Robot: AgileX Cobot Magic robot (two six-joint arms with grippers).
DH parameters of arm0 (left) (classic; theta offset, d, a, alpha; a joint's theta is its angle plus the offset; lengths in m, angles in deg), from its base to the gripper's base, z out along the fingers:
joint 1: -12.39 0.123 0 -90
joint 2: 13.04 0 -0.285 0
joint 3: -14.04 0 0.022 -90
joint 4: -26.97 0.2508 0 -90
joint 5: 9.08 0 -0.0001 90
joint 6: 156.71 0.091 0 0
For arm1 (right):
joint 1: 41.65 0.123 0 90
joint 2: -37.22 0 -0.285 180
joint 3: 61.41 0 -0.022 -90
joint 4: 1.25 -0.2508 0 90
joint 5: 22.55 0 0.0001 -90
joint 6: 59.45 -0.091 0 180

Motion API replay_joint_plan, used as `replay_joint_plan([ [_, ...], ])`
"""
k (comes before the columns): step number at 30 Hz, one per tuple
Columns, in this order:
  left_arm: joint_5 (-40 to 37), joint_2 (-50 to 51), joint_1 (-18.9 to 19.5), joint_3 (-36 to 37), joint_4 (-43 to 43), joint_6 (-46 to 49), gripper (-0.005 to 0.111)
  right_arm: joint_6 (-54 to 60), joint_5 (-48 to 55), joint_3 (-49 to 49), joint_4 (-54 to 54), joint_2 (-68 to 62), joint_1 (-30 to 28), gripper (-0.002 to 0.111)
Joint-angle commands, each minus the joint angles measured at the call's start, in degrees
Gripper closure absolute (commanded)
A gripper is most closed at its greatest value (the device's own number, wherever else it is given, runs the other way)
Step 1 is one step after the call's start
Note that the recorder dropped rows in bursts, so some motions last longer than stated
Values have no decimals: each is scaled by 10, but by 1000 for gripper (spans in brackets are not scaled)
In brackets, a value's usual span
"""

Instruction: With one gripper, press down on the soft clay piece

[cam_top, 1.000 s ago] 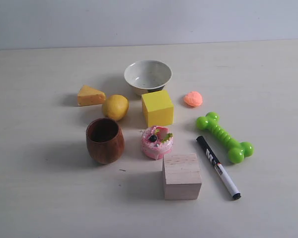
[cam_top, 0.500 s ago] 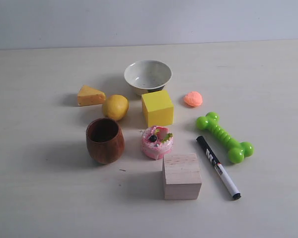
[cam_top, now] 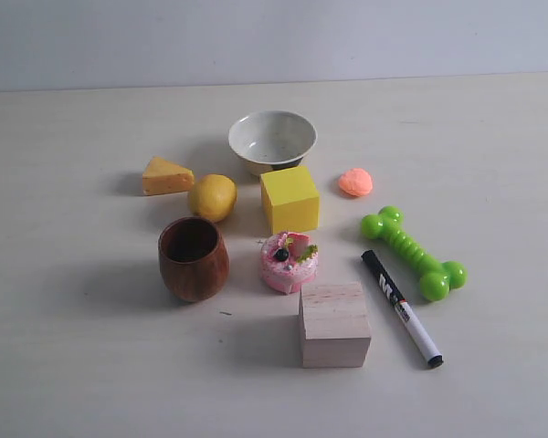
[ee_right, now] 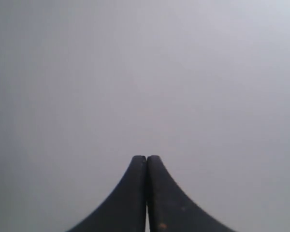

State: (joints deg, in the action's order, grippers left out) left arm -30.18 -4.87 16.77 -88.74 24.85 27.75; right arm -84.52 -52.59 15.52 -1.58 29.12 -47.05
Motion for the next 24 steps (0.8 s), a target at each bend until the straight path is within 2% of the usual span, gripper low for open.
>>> replay_joint_plan([
  [1, 5, -4, -3, 0, -1, -1, 107, -68, -65, 3, -2, 3, 0, 108],
  [5, 5, -4, -3, 0, -1, -1, 107, -72, -68, -4, 52, 3, 0, 108],
  [8, 5, -4, -3, 0, -1, -1, 107, -56, -24, -30, 184, 3, 0, 108],
  [10, 5, -4, -3, 0, -1, -1, 107, -89, 35, -59, 262, 3, 0, 108],
  [12, 5, -4, -3, 0, -1, -1, 107, -165, 119, -99, 353, 3, 0, 108],
  [15, 5, -4, -3, 0, -1, -1, 107, -239, 177, -146, 446, -24, 0, 108],
  [18, 5, -4, -3, 0, -1, -1, 107, -303, 175, -192, 545, -63, 0, 108],
  [24, 5, -4, -3, 0, -1, -1, 107, -574, 114, -273, 860, -187, 0, 108],
])
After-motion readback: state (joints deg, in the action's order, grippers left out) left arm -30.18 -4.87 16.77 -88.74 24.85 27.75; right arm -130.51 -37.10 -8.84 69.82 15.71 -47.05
